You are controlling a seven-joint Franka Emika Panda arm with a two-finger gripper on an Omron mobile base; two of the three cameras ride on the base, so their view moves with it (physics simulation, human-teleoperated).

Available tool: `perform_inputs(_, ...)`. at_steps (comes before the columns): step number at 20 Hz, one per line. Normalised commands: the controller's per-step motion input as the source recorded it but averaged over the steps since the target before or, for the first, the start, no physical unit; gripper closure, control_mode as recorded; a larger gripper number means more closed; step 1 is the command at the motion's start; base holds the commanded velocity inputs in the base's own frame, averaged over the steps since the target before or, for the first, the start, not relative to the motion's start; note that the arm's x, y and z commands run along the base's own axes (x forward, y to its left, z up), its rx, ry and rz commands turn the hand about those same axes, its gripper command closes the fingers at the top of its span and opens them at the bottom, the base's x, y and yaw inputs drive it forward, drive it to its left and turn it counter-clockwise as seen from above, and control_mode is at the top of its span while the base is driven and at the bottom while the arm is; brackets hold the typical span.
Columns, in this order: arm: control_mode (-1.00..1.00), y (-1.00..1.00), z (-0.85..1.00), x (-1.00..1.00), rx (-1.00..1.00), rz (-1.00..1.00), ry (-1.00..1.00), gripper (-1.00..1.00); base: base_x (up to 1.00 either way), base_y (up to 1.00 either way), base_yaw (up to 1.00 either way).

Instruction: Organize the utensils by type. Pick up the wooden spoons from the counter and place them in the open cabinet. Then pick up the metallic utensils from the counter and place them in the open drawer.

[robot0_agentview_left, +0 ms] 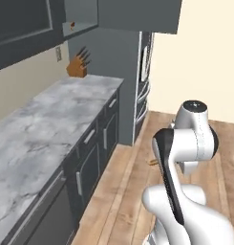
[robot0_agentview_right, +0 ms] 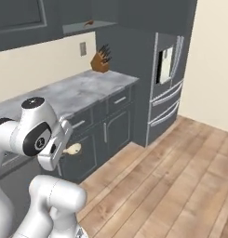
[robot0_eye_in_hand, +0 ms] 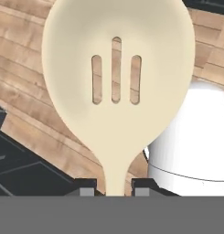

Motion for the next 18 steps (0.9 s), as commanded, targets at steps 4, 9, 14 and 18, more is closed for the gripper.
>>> perform_inputs(4, 1.0, 0.0, 0.0, 0.0, 0.0, 0.0, 0.0, 1.0, 1.0, -0.32, 0.38)
perform_inputs(9, 1.0, 0.0, 0.0, 0.0, 0.0, 0.0, 0.0, 1.0, 1.0, -0.35, 0.4)
perform_inputs(14, 1.0, 0.0, 0.0, 0.0, 0.0, 0.0, 0.0, 1.0, 1.0, -0.33, 0.43)
perform_inputs(18, 1.0, 0.0, 0.0, 0.0, 0.0, 0.0, 0.0, 1.0, 1.0, -0.32, 0.46)
